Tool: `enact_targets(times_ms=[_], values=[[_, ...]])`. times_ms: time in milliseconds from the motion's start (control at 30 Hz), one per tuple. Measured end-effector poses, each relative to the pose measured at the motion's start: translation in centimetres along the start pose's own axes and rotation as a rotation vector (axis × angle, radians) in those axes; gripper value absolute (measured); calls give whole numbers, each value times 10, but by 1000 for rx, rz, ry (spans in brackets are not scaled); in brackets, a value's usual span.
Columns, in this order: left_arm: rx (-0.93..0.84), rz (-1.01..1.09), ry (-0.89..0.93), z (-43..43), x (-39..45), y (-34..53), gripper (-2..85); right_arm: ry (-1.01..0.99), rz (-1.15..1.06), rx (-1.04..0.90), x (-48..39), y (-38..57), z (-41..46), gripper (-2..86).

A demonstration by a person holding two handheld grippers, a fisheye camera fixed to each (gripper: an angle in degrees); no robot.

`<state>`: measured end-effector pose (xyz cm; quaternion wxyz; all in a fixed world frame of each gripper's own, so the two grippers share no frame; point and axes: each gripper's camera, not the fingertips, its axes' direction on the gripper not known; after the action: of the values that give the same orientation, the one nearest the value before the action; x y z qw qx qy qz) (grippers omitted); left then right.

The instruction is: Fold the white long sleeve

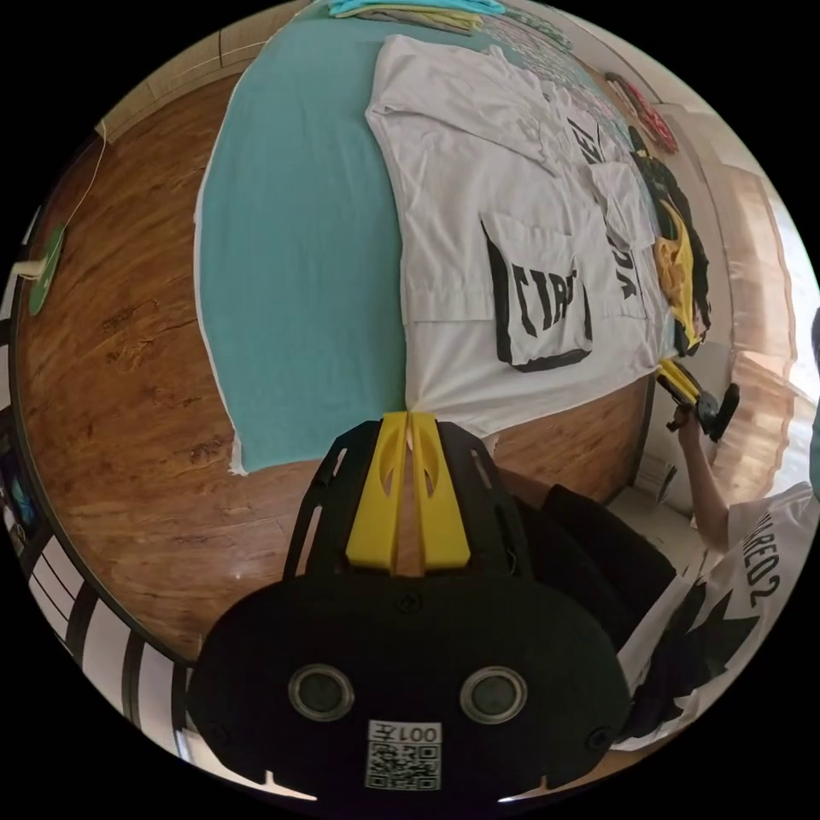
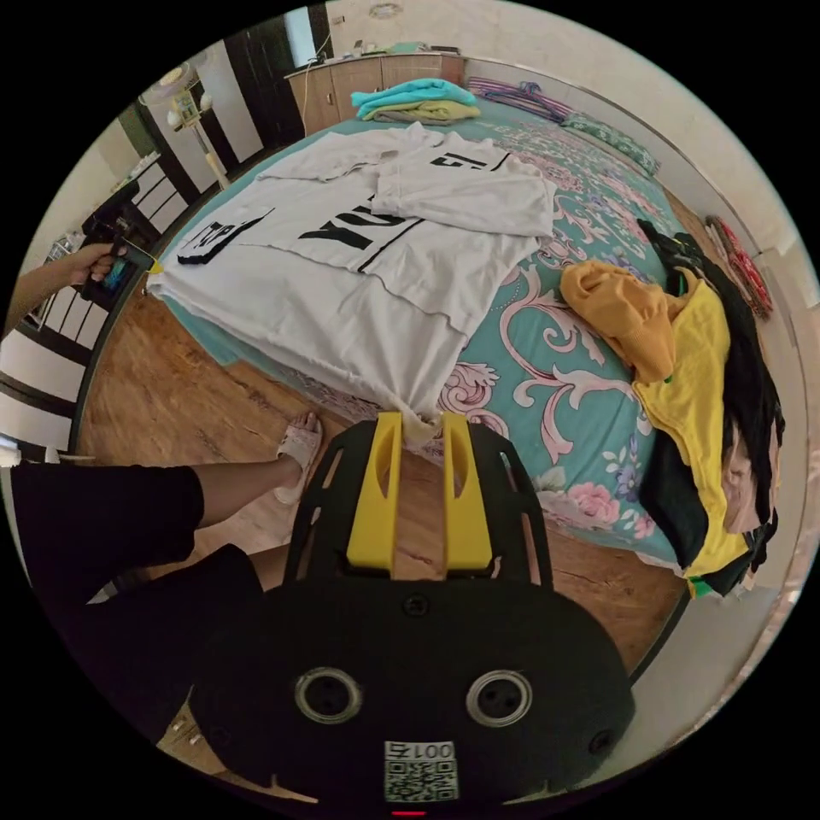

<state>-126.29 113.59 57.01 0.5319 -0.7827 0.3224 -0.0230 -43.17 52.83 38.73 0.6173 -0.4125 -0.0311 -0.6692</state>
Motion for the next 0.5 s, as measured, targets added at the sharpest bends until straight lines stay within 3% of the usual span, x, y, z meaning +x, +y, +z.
enact_targets(times_ms=[333,500], values=[[79,-23,74,7,-5,4,-10,-60,6,139,-16,50,-4,13],[81,-31,64,9,1,1,-9,-28,86,28,-34,76,25,7]])
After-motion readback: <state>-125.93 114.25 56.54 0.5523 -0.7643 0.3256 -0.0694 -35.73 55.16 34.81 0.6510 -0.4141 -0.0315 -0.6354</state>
